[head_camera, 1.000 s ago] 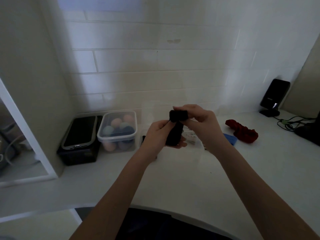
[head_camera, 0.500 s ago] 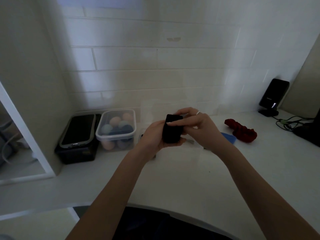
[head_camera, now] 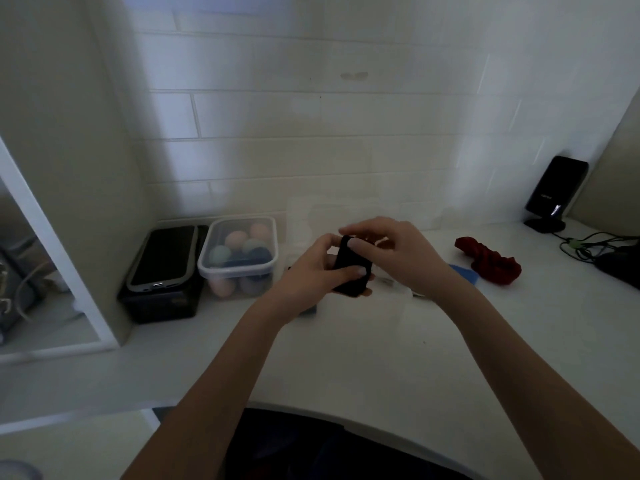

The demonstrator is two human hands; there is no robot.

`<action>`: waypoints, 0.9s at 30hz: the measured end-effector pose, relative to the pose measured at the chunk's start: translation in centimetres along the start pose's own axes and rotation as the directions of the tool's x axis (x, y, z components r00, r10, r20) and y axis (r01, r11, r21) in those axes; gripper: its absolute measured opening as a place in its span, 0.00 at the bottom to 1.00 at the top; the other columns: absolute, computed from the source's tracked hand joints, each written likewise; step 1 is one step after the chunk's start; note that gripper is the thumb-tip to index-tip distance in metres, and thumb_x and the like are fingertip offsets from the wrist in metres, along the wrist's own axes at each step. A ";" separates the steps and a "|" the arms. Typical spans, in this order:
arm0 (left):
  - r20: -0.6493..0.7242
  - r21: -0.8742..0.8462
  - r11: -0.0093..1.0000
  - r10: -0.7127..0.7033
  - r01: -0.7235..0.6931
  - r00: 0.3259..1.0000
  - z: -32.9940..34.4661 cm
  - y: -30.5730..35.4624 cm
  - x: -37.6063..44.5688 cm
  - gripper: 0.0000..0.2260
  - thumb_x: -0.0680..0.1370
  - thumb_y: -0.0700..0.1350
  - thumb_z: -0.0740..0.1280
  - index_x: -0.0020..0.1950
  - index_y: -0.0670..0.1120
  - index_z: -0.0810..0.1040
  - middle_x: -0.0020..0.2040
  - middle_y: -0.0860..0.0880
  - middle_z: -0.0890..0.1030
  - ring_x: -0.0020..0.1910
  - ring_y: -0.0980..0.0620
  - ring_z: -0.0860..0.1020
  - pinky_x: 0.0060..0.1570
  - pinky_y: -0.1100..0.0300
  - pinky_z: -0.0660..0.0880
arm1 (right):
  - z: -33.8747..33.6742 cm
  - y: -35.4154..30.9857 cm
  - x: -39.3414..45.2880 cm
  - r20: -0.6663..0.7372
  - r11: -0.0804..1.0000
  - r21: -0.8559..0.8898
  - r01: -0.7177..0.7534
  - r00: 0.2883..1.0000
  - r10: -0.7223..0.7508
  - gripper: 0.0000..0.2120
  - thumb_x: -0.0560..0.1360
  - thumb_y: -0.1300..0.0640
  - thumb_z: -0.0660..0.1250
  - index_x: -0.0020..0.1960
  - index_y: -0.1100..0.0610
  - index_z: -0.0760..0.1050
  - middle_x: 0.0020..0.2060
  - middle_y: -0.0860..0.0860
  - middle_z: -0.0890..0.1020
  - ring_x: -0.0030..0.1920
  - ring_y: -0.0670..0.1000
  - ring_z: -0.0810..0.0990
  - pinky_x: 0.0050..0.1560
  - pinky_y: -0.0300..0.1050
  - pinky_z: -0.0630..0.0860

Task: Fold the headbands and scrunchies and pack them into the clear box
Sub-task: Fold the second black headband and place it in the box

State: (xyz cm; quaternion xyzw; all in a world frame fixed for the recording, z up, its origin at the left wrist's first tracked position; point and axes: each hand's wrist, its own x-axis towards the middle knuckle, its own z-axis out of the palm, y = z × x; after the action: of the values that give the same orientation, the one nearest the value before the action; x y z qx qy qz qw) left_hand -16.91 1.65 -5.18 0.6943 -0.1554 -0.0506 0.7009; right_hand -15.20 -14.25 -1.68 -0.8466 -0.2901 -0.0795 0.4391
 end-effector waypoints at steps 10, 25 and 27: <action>-0.200 0.368 0.927 0.160 -0.077 0.967 -0.5 0.1 0.1 0.07 0.71 0.41 0.72 0.39 0.50 0.75 0.36 0.50 0.81 0.37 0.51 0.80 0.43 0.54 0.75 | 1.3 0.3 1.1 -0.132 0.999 -0.027 -0.032 0.991 0.028 0.02 0.78 0.59 0.60 0.47 0.54 0.71 0.38 0.44 0.76 0.40 0.43 0.75 0.40 0.28 0.70; -0.176 0.549 0.781 0.457 -0.299 0.872 -3.0 0.6 -0.2 0.20 0.62 0.34 0.76 0.38 0.59 0.79 0.50 0.57 0.80 0.55 0.53 0.77 0.57 0.62 0.70 | 0.4 -0.4 1.1 0.573 0.587 0.474 -0.657 0.736 0.362 0.19 0.78 0.48 0.59 0.63 0.58 0.75 0.46 0.55 0.84 0.43 0.49 0.81 0.41 0.40 0.77; -0.148 0.608 0.746 0.442 -0.271 0.885 -3.5 0.7 -0.2 0.21 0.62 0.35 0.76 0.39 0.61 0.78 0.52 0.57 0.78 0.58 0.52 0.75 0.60 0.61 0.68 | 1.0 0.0 1.3 0.555 0.569 0.484 -0.665 0.736 0.388 0.16 0.78 0.49 0.61 0.60 0.57 0.76 0.45 0.54 0.83 0.40 0.48 0.80 0.38 0.39 0.76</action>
State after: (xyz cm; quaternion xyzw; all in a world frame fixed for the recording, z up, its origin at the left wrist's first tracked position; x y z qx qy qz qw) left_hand -16.17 5.03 -4.47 0.8281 -0.1927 0.2342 0.4715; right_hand -14.25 -12.88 -1.73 -0.6811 -0.1071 0.3344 0.6425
